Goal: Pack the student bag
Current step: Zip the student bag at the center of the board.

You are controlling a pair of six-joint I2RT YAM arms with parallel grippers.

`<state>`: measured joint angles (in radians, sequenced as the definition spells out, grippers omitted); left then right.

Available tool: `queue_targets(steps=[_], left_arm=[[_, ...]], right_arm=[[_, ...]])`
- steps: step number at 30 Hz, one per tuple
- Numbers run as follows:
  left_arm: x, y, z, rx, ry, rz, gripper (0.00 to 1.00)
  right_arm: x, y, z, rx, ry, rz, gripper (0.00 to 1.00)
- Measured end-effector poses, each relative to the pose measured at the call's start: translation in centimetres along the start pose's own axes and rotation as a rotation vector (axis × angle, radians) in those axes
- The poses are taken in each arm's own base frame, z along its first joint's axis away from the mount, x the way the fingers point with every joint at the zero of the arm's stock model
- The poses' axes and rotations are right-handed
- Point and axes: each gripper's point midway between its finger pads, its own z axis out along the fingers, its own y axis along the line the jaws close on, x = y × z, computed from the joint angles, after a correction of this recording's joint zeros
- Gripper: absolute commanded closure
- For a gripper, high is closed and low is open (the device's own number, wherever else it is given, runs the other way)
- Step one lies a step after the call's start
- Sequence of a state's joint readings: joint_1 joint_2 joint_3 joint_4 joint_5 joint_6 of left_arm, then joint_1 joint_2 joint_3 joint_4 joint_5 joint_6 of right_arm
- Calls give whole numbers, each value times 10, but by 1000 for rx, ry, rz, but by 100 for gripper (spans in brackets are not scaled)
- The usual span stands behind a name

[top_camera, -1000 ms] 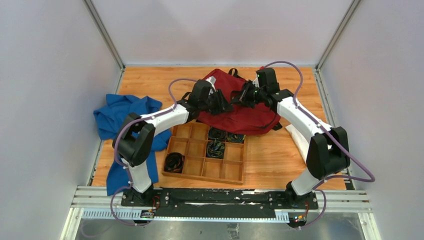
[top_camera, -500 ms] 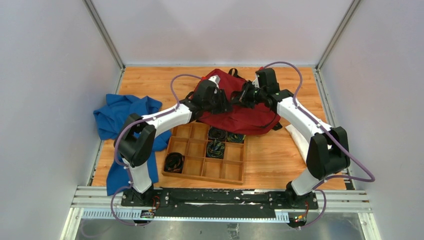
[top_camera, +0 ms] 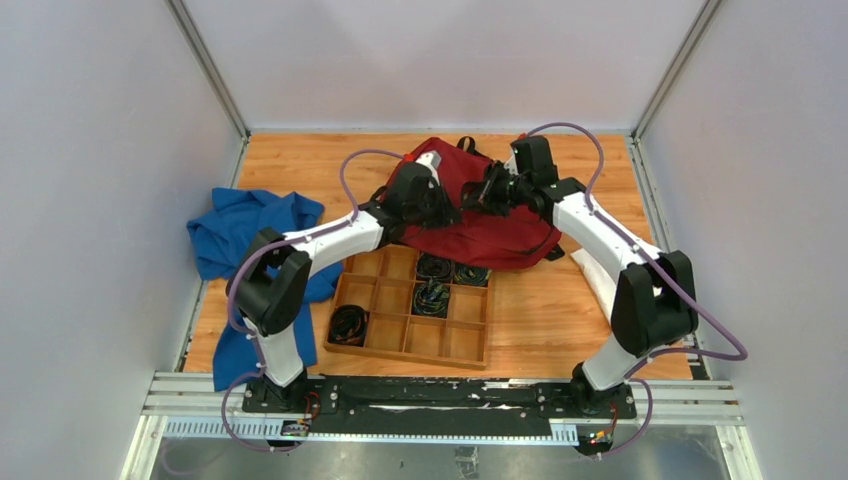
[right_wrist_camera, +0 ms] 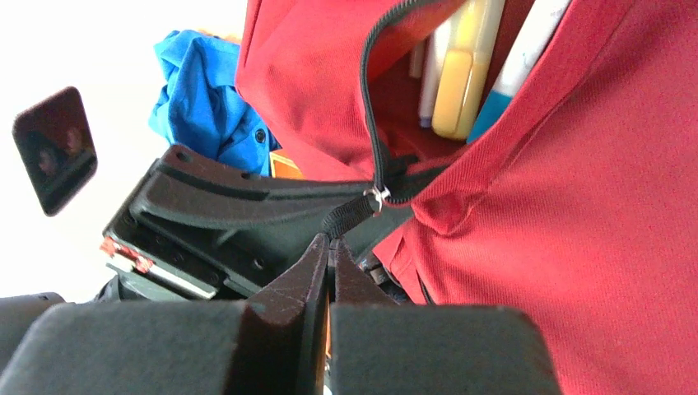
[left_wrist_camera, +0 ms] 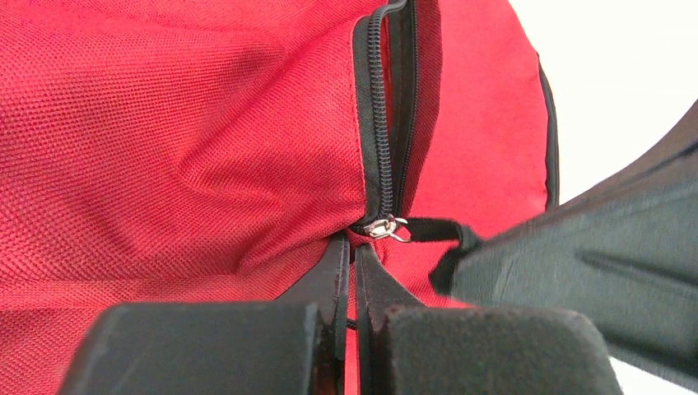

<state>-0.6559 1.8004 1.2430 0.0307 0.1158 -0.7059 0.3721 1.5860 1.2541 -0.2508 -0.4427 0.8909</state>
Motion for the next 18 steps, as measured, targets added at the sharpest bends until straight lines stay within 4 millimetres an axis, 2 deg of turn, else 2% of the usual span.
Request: queue_targets(steps=[9,18], left_arm=[[8,0,-12,32,-9,-11,100],[20,7,-18,27,6,-37,100]], right_arm=[[-30,-11,23,53,2,-22,100],[-55,-37,52,122,24,-30,100]])
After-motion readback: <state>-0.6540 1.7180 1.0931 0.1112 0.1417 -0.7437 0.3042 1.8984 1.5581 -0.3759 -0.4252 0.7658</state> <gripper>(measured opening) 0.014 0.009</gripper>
